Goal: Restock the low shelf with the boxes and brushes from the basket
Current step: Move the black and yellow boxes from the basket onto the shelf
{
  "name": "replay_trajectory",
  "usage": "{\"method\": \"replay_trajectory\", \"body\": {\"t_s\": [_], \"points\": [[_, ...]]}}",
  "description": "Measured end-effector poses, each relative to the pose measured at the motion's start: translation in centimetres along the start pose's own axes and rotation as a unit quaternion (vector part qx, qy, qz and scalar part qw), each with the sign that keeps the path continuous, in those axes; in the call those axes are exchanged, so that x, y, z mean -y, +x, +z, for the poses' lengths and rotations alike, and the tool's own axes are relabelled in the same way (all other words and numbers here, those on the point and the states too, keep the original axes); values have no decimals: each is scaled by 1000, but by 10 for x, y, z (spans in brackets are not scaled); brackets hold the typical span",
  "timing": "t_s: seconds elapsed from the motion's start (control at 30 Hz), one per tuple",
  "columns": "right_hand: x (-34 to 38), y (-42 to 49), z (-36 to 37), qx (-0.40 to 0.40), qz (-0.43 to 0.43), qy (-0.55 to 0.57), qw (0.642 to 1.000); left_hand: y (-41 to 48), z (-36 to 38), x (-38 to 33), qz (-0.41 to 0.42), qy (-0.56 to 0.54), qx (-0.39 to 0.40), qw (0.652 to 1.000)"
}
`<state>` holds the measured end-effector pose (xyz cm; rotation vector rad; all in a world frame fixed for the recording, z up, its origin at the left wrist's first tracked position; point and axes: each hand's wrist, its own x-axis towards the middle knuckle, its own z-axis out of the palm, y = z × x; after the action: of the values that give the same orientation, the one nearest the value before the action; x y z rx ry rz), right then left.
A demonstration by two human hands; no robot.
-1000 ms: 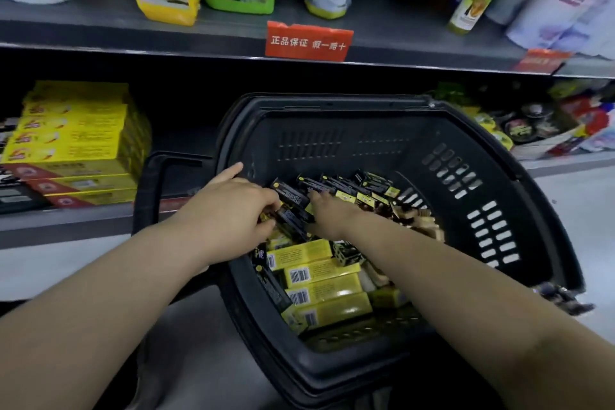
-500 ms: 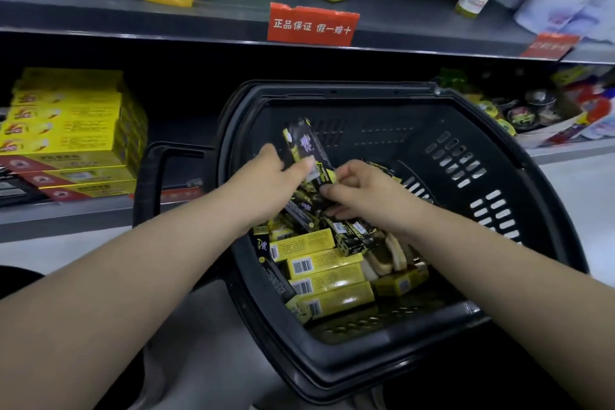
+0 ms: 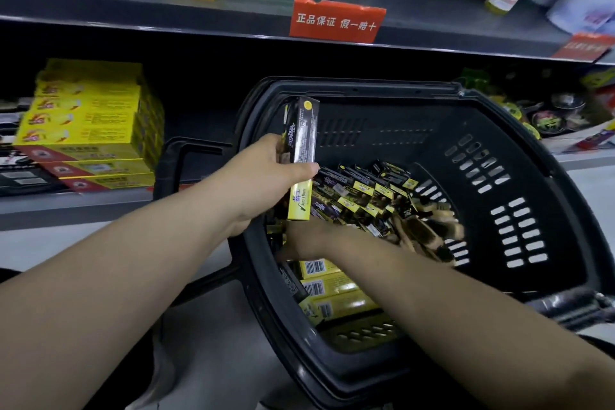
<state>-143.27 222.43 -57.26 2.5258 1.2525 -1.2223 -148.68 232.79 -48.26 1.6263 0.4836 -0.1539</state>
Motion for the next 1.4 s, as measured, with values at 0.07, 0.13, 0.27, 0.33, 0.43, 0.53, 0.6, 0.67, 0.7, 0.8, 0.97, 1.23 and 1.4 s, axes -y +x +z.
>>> {"method": "replay_trajectory", "body": {"t_s": [0.07, 0.13, 0.27, 0.33, 0.43, 0.53, 0.6, 0.67, 0.7, 0.8, 0.97, 1.23, 1.4], "points": [[10, 15, 13, 5, -23, -112, 993, -1, -1, -1, -5, -5, 3, 1000], [8, 20, 16, -17, -16, -153, 988, -2, -2, -3, -14, -10, 10, 1000], [-11, -9, -10, -131, 11, -27, 991, -2, -2, -4, -28, -24, 4, 999], [-22, -41, -28, -189, 18, 95, 977, -2, -1, -5, -29, -34, -4, 999], [-36, -87, -43, -278, 27, 141, 950, -2, 3, -10, -47, -57, -22, 997], [-39, -121, -46, -371, 19, 196, 907, -1, 9, -13, -76, -95, -36, 992], [-32, -129, -47, -424, -18, 188, 886, 2, 13, -14, -80, -145, -41, 985], [-20, -127, -44, -446, -64, 132, 883, 3, 17, -17, -80, -205, -44, 974], [-15, -125, -41, -449, -83, 108, 883, 2, 19, -18, -80, -217, -49, 972], [-12, -120, -33, -445, -126, 116, 879, 0, 21, -18, -68, -190, -85, 976], [-30, -97, -24, -315, -58, 235, 918, 0, 14, -16, -17, -154, -114, 981], [-15, -23, 23, 214, 89, 105, 967, -1, -8, -8, 18, -120, -95, 988], [0, -1, 38, 173, 13, -114, 978, -7, -25, -5, 31, -107, -101, 989]]}}
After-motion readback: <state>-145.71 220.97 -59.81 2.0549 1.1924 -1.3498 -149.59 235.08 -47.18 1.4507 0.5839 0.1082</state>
